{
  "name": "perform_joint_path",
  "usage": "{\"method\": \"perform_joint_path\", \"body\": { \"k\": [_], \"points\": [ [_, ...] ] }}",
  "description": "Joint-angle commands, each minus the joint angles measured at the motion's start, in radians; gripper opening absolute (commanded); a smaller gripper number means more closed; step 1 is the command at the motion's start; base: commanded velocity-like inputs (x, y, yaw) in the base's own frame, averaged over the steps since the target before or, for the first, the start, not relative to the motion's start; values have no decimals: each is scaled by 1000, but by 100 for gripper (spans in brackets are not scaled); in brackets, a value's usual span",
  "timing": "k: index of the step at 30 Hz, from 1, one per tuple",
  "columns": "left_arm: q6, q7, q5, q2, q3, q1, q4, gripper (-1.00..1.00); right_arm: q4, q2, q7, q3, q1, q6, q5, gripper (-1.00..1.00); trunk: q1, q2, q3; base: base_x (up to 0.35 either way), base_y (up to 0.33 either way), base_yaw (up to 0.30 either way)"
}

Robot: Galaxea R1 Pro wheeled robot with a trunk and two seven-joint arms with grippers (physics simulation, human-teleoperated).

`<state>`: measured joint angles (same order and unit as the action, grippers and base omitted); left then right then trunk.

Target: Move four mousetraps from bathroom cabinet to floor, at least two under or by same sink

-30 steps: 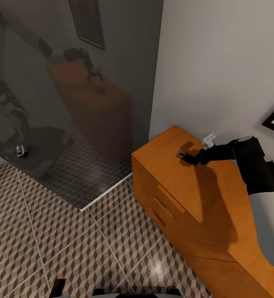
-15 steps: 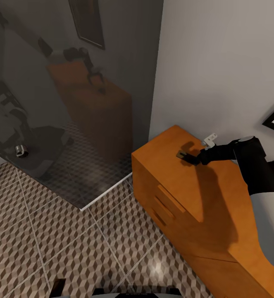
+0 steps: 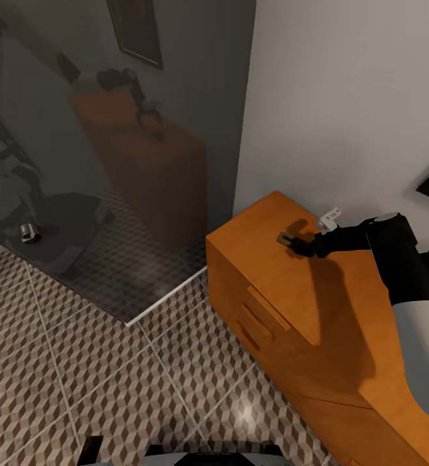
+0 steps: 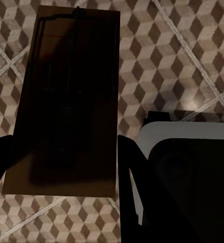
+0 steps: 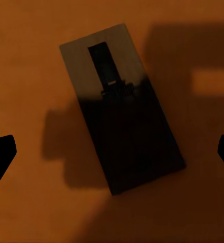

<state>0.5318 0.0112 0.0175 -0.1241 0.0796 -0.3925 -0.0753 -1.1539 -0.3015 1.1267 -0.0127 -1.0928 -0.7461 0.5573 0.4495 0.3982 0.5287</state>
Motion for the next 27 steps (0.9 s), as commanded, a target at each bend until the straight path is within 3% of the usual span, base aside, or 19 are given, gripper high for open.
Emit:
{"method": "perform_joint_path", "body": {
  "k": [1,9,18,27],
  "points": [
    [7,-4,-5,0,8,-2,-4,-100,-1,-1,7,-1,-1,-6,7,100,0,2,3,0,0,0],
    [7,-4,-5,0,8,-2,-4,-100,-1,-2,7,-1,-1,-6,9,100,0,2,15,0,0,0],
    [7,-4,-5,0,8,-2,-4,-100,-2,-31,7,-1,-1,-6,11,100,0,2,22,0,0,0],
    [7,-4,-5,0,8,-2,-4,-100,-3,-35,6,-5,-1,-6,9,100,0,2,23,16,0,0]
  ]
}}
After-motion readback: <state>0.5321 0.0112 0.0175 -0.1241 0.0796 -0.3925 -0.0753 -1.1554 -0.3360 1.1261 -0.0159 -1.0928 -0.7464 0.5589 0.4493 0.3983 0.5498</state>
